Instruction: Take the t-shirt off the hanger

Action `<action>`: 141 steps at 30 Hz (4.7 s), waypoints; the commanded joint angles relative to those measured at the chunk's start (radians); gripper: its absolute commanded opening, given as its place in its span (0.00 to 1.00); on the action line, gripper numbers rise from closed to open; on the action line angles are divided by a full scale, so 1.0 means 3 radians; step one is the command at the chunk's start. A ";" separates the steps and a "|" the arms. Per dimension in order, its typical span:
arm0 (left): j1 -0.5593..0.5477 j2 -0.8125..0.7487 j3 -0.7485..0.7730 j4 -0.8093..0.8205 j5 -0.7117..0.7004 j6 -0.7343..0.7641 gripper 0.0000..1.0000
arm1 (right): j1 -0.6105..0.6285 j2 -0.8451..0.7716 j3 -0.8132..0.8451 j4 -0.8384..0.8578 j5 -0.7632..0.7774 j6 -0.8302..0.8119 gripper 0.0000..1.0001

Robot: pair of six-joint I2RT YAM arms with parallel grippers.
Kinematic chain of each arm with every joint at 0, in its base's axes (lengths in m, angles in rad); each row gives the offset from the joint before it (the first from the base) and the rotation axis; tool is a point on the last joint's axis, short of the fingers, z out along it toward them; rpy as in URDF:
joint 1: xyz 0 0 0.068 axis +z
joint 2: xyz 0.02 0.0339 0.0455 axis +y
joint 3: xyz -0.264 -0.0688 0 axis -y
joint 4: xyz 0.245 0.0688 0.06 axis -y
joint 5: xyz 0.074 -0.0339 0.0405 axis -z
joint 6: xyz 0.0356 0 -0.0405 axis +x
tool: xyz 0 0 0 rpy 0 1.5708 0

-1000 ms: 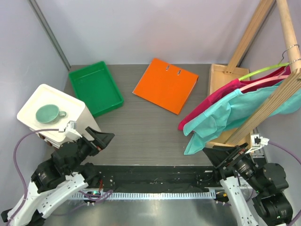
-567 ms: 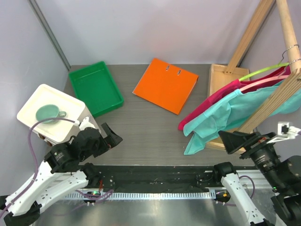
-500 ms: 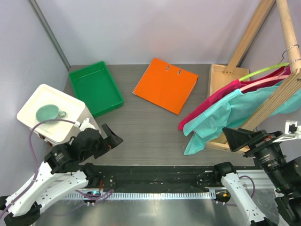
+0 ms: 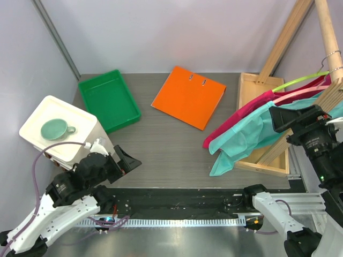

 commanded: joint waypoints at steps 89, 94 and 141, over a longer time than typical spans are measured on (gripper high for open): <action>0.0012 -0.0085 -0.0166 0.1682 0.0897 0.0700 0.79 | -0.0001 -0.0733 -0.1255 0.1108 -0.1504 0.0392 0.01; 0.0007 0.0104 -0.0273 0.2157 0.1393 0.0715 0.87 | -0.0026 -0.0954 -0.1552 0.1344 -0.1939 0.0300 0.01; -0.1625 0.3306 0.2258 0.2869 -0.0130 0.2648 0.00 | -0.0031 -0.1097 -0.2141 0.1569 -0.1531 0.1793 0.16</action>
